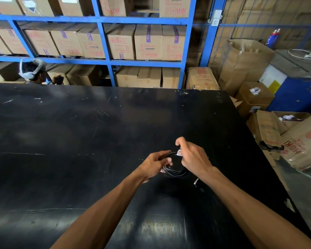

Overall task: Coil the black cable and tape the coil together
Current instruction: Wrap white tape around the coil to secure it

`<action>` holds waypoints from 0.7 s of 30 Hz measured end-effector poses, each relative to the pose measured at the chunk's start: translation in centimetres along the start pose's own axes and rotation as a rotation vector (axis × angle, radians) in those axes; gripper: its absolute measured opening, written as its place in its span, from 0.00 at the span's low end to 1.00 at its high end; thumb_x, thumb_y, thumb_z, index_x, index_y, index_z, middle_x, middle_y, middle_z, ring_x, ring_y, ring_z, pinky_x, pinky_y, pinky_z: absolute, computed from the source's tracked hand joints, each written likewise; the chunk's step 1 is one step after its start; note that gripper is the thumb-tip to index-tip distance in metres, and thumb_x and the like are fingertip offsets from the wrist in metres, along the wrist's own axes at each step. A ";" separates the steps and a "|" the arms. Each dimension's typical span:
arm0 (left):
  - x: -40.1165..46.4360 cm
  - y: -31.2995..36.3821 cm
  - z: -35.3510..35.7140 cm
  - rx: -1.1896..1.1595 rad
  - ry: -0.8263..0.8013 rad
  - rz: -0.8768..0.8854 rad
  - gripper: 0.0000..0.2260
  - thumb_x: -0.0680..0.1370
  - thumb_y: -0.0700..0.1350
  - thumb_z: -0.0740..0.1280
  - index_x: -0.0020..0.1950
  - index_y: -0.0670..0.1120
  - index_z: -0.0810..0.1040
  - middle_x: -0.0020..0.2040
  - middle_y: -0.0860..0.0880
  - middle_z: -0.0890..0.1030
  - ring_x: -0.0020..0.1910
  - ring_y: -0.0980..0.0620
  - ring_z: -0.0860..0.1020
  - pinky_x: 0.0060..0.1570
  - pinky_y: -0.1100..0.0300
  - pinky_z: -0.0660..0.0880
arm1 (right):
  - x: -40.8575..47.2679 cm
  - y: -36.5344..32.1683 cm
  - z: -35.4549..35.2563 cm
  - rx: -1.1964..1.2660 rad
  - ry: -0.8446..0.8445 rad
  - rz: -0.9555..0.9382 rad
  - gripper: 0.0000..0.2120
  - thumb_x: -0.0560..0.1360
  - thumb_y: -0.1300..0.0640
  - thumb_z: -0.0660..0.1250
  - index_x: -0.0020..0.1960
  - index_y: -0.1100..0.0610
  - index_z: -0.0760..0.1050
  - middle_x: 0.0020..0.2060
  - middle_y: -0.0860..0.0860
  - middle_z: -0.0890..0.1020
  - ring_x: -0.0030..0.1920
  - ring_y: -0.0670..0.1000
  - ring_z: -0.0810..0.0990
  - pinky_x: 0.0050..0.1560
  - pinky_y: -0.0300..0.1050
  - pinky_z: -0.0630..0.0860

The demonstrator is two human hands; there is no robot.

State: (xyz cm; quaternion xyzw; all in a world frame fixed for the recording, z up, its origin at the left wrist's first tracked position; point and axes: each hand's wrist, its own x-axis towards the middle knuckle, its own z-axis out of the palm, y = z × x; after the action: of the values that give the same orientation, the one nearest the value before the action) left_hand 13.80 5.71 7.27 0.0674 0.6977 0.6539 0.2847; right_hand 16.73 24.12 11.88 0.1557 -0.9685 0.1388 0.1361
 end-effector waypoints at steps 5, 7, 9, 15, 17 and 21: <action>0.6 0.5 0.4 -0.188 0.093 0.000 0.15 0.79 0.31 0.66 0.65 0.40 0.79 0.44 0.44 0.85 0.43 0.49 0.85 0.44 0.57 0.83 | 0.9 0.7 0.1 0.147 0.080 0.243 0.14 0.76 0.65 0.73 0.58 0.60 0.72 0.44 0.56 0.83 0.44 0.57 0.84 0.40 0.48 0.78; 1.0 0.9 0.8 -0.201 0.202 0.036 0.16 0.79 0.29 0.64 0.64 0.40 0.80 0.41 0.45 0.84 0.40 0.51 0.84 0.41 0.60 0.82 | 1.1 0.8 0.3 0.298 0.113 0.453 0.23 0.76 0.54 0.75 0.66 0.59 0.71 0.57 0.57 0.81 0.56 0.57 0.81 0.51 0.51 0.79; 1.3 1.4 0.9 -0.259 0.279 0.040 0.16 0.79 0.30 0.64 0.63 0.42 0.80 0.39 0.45 0.83 0.38 0.52 0.84 0.40 0.61 0.82 | 1.2 1.1 0.5 0.442 -0.013 0.726 0.32 0.74 0.44 0.75 0.72 0.55 0.69 0.65 0.55 0.76 0.63 0.57 0.78 0.60 0.54 0.77; 1.9 2.3 0.6 -0.424 0.216 -0.029 0.11 0.81 0.35 0.64 0.62 0.39 0.80 0.38 0.45 0.83 0.42 0.48 0.84 0.43 0.56 0.83 | 1.2 2.1 1.6 1.147 -0.105 1.021 0.12 0.77 0.57 0.74 0.52 0.67 0.82 0.37 0.56 0.83 0.28 0.47 0.80 0.30 0.38 0.78; 1.9 2.3 0.9 -0.449 0.200 -0.110 0.10 0.81 0.39 0.66 0.61 0.36 0.79 0.44 0.41 0.83 0.46 0.42 0.84 0.49 0.49 0.83 | 1.3 2.3 1.6 1.267 -0.059 1.116 0.10 0.76 0.62 0.76 0.51 0.69 0.82 0.41 0.59 0.84 0.29 0.49 0.81 0.30 0.37 0.80; 1.9 2.2 2.1 -0.506 0.217 -0.280 0.09 0.77 0.33 0.71 0.55 0.30 0.79 0.49 0.35 0.84 0.47 0.41 0.84 0.42 0.53 0.84 | 1.5 2.8 2.0 1.263 -0.046 1.173 0.11 0.75 0.66 0.75 0.53 0.72 0.80 0.45 0.61 0.83 0.29 0.49 0.83 0.32 0.38 0.83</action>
State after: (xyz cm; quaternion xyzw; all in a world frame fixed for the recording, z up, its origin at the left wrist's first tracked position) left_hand 12.57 8.73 8.83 -0.1727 0.5415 0.7648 0.3034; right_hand 13.91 25.69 9.90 -0.3203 -0.6362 0.6962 -0.0894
